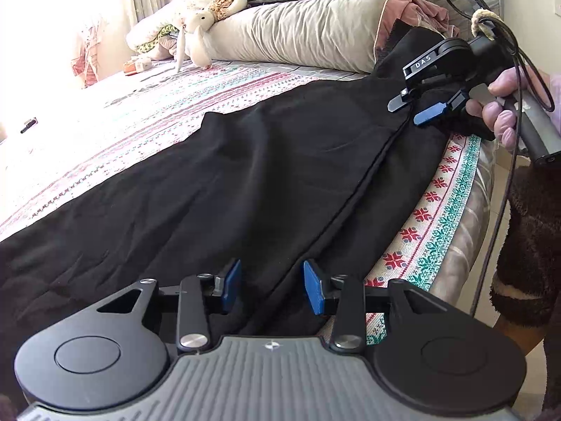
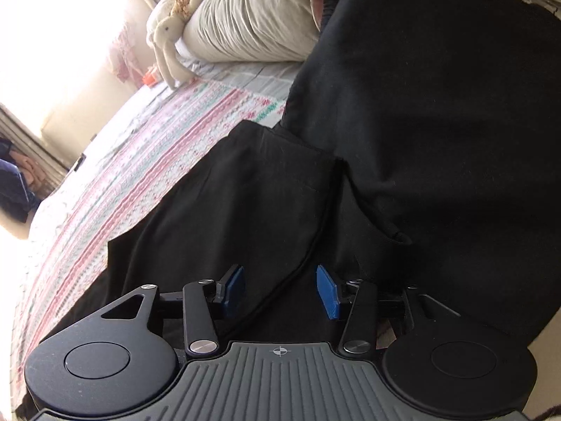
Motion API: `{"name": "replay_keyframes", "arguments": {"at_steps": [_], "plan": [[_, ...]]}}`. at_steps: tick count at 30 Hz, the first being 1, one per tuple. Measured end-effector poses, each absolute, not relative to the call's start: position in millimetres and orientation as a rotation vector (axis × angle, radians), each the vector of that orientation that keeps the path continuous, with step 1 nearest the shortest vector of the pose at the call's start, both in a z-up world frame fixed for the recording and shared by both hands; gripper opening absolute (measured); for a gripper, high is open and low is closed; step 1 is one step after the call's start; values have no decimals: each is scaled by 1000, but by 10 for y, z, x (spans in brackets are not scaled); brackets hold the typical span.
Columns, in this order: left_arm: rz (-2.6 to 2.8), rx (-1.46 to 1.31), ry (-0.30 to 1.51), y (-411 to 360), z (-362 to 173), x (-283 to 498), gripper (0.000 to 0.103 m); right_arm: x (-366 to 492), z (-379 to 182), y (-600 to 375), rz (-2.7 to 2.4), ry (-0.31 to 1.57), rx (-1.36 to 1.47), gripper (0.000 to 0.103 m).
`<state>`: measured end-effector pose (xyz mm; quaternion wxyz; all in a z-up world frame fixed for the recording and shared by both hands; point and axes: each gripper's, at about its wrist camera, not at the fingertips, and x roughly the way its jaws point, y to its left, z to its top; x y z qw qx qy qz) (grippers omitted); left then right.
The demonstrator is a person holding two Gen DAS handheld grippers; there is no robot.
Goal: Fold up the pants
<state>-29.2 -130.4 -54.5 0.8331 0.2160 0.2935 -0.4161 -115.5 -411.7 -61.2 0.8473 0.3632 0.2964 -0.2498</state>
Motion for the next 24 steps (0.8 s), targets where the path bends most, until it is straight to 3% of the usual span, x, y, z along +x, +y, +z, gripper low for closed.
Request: {"name": "replay_keyframes", "arguments": {"at_steps": [6, 7, 8, 9, 17, 18, 20, 21, 24], "plan": [[-892, 472, 606, -1425, -548, -312, 48, -973, -629, -3977, -651, 552, 624, 41], [-903, 467, 611, -1441, -543, -307, 48, -950, -622, -3962, -659, 543, 609, 36], [-913, 463, 615, -1451, -539, -306, 48, -940, -604, -3960, -661, 539, 601, 16], [-922, 456, 617, -1460, -534, -309, 48, -951, -563, -3964, -658, 523, 608, 5], [-913, 526, 544, -1594, -568, -425, 48, -1053, -116, -3920, -616, 379, 556, 3], [-898, 534, 534, -1618, -563, -426, 45, -1048, -93, -3911, -620, 384, 538, 3], [-865, 557, 520, -1647, -563, -420, 21, -1014, -72, -3879, -640, 418, 484, 3], [-857, 573, 524, -1662, -554, -412, 15, -989, -80, -3865, -646, 444, 458, 3], [-871, 577, 537, -1638, -501, -415, 14, -967, -167, -3819, -656, 536, 375, 3]]}}
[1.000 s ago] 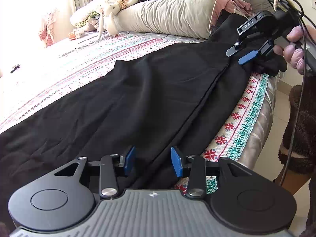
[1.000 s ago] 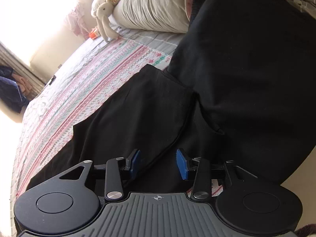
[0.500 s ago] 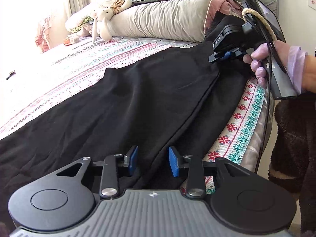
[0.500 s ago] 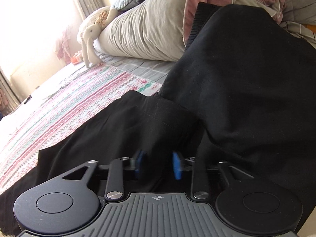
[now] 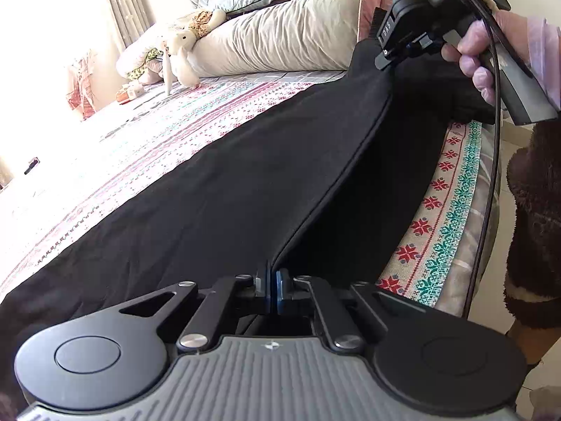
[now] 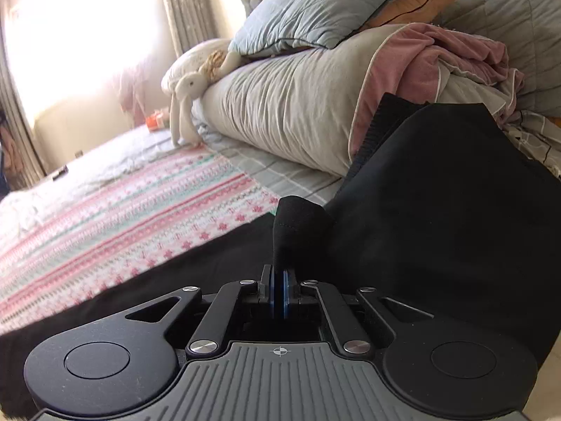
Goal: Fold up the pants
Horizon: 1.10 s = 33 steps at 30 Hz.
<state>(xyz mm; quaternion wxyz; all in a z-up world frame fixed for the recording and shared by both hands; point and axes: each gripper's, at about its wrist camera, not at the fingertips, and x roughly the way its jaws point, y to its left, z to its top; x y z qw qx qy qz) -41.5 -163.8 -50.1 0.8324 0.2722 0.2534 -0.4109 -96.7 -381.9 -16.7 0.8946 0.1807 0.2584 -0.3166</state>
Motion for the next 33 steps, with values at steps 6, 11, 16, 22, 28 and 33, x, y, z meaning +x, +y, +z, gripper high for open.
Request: {"name": "replay_keyframes", "arguments": {"at_steps": [6, 11, 16, 22, 28, 33], "plan": [[-906, 607, 543, -1558, -484, -477, 14, -1076, -350, -3711, -638, 668, 226, 3], [-934, 625, 544, -1521, -494, -572, 14, -1220, -394, -3619, -631, 698, 150, 3], [-959, 638, 553, -1494, -511, -625, 14, -1335, -358, -3621, -628, 700, 179, 3], [-1010, 594, 575, -1415, -502, -646, 25, -1508, -272, -3766, -707, 666, 291, 20], [-1008, 514, 573, -1262, -370, -694, 69, -1710, -88, -3836, -765, 542, 338, 48], [-895, 458, 563, -1000, -264, -622, 84, -1583, -106, -3703, -664, 553, 356, 62]]}}
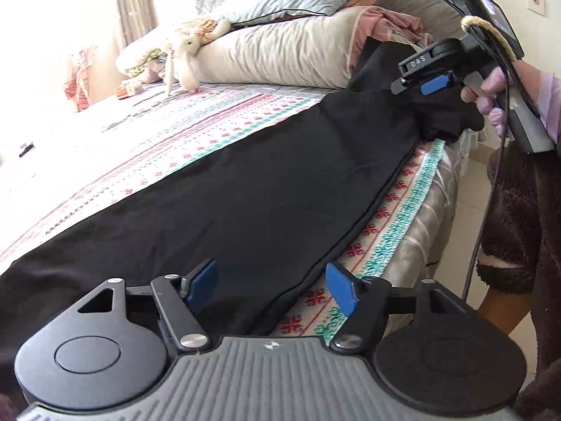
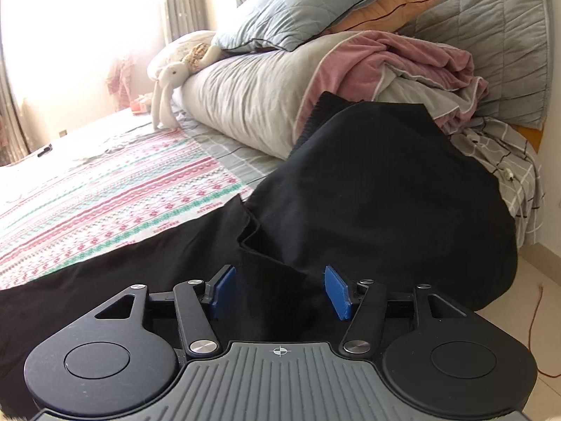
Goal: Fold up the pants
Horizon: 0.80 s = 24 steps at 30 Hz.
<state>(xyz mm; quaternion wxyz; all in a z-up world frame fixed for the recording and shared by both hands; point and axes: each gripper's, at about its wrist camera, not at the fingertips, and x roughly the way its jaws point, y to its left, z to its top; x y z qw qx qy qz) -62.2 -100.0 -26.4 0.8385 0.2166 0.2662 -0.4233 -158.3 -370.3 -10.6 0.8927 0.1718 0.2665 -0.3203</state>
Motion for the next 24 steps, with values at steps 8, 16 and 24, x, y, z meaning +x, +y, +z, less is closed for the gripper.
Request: {"name": "replay_keyframes", "arguments": {"at_steps": [8, 16, 24], "plan": [[-642, 355, 608, -272, -216, -344, 95, -1138, -192, -3211, -392, 641, 375, 71], [-378, 269, 646, 487, -168, -105, 97, -711, -247, -2467, -164, 715, 322, 75], [-140, 176, 713, 1066, -131, 17, 97, -426, -279, -1554, 54, 764, 188, 77]]}}
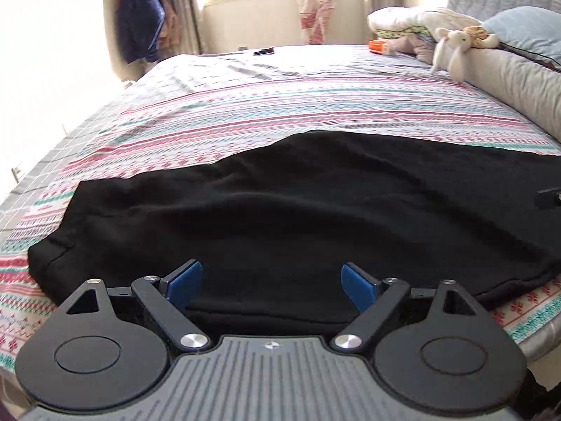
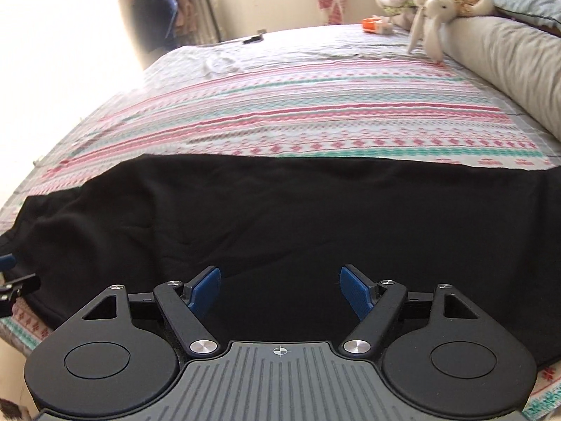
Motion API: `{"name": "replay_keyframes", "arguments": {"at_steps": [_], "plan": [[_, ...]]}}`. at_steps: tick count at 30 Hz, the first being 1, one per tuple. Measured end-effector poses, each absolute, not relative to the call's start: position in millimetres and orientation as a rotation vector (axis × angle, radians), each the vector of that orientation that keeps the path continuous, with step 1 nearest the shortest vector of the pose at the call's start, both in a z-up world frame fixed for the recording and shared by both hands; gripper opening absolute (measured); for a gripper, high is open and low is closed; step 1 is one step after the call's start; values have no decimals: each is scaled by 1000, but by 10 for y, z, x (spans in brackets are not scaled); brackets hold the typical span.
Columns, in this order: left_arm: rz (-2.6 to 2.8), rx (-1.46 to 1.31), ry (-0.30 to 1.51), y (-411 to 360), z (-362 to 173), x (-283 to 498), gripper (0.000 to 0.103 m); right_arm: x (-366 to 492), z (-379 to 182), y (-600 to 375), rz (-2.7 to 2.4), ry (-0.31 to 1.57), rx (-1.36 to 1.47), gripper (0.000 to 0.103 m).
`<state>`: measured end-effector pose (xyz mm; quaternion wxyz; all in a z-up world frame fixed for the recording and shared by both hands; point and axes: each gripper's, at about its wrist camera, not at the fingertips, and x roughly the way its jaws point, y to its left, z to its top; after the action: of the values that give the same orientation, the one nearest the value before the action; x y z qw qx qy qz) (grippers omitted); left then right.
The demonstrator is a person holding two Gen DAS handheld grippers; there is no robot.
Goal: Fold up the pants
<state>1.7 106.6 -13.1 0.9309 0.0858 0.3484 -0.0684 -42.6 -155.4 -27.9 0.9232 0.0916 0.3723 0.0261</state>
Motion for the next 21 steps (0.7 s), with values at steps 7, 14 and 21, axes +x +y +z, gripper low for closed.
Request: {"name": "replay_keyframes", "arguments": {"at_steps": [7, 14, 21], "plan": [[50, 40, 767, 1650, -121, 101, 97, -384, -329, -874, 251, 762, 65, 80], [132, -104, 800, 2039, -170, 155, 82, -442, -353, -398, 477, 747, -12, 80], [182, -170, 806, 2161, -237, 173, 39, -431, -451, -107, 571, 762, -91, 52]]}}
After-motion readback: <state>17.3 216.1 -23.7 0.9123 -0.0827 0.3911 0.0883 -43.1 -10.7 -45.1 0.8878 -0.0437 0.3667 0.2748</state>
